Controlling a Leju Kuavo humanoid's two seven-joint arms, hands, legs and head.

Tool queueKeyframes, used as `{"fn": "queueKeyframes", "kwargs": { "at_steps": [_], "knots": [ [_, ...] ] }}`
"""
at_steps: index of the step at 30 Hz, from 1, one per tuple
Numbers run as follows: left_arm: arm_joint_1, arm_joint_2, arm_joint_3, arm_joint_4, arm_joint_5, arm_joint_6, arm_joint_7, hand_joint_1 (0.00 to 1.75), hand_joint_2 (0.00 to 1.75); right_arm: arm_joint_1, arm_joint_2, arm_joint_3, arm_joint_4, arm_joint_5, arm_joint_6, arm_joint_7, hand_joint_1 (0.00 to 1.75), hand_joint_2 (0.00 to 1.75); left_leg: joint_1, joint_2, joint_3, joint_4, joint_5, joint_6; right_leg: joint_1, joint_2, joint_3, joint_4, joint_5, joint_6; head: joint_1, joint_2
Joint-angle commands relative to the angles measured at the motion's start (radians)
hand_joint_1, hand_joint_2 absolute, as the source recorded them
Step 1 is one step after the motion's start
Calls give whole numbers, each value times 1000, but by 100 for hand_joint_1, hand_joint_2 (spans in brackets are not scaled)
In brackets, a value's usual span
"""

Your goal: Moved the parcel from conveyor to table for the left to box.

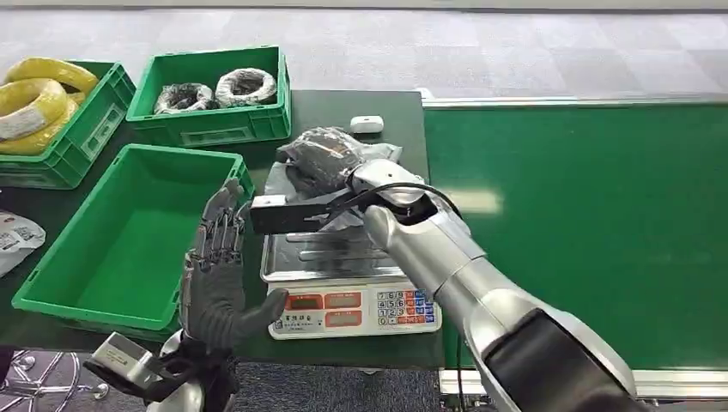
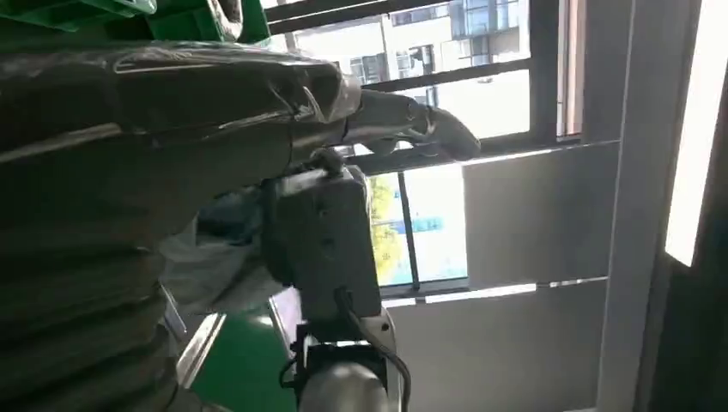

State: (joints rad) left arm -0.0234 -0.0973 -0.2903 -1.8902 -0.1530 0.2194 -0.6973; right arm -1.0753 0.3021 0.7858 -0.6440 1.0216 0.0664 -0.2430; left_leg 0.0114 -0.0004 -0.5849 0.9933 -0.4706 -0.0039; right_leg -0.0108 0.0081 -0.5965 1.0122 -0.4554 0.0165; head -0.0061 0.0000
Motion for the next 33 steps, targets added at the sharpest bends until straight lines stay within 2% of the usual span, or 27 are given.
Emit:
{"fn": "queueKeyframes", "kwargs": {
  "at_steps": [1,7,8,11,15,16,22,29,31,33],
  "knots": [
    [-31,-25,38,36,-12,-6,1,0,175,-43,47,124,92,-92,28,-30,175,175,0,0,1,0,0,0,0,0,1,0,0,0,0,0],
    [-43,-14,17,36,-3,39,-1,0,175,-10,47,256,138,-278,-4,-35,173,175,0,0,3,-2,0,0,0,-1,3,-2,0,-1,0,0],
    [-40,-18,17,31,-5,45,-1,0,175,-2,47,263,147,-290,-18,-33,0,175,0,0,5,-3,0,0,0,-1,5,-3,0,-1,0,0],
    [-39,-27,17,17,-8,53,0,0,175,2,47,260,166,-300,-38,-29,0,175,0,-1,3,-2,0,0,0,-1,4,-2,0,-1,0,0],
    [-44,-42,22,15,-13,74,4,0,175,-45,47,223,171,-326,-74,-30,0,175,0,-1,1,0,0,1,0,-2,2,0,0,0,0,0],
    [-47,-44,20,19,-14,80,4,0,175,-59,47,213,171,-331,-71,-32,0,0,0,-1,0,1,0,0,0,-1,0,1,0,0,0,0],
    [-59,-30,-9,43,-6,114,-1,0,175,-99,45,105,161,-327,-98,-64,0,0,0,-1,0,1,0,0,0,-2,1,1,0,-1,0,0],
    [-60,-29,-9,44,-5,114,-1,0,175,-98,42,93,156,-322,-97,-69,0,0,0,-1,2,0,0,0,0,-2,2,0,0,0,0,0],
    [-61,-39,-2,44,-9,112,-1,0,175,-87,30,21,112,-331,-139,-100,0,0,0,-2,2,0,0,0,0,-2,2,-1,0,-1,0,0],
    [-61,-51,10,40,-19,111,-1,0,175,-67,-3,-81,-10,-315,-162,-114,0,0,0,-3,1,0,0,1,0,-3,2,0,0,-1,0,0]
  ]
}}
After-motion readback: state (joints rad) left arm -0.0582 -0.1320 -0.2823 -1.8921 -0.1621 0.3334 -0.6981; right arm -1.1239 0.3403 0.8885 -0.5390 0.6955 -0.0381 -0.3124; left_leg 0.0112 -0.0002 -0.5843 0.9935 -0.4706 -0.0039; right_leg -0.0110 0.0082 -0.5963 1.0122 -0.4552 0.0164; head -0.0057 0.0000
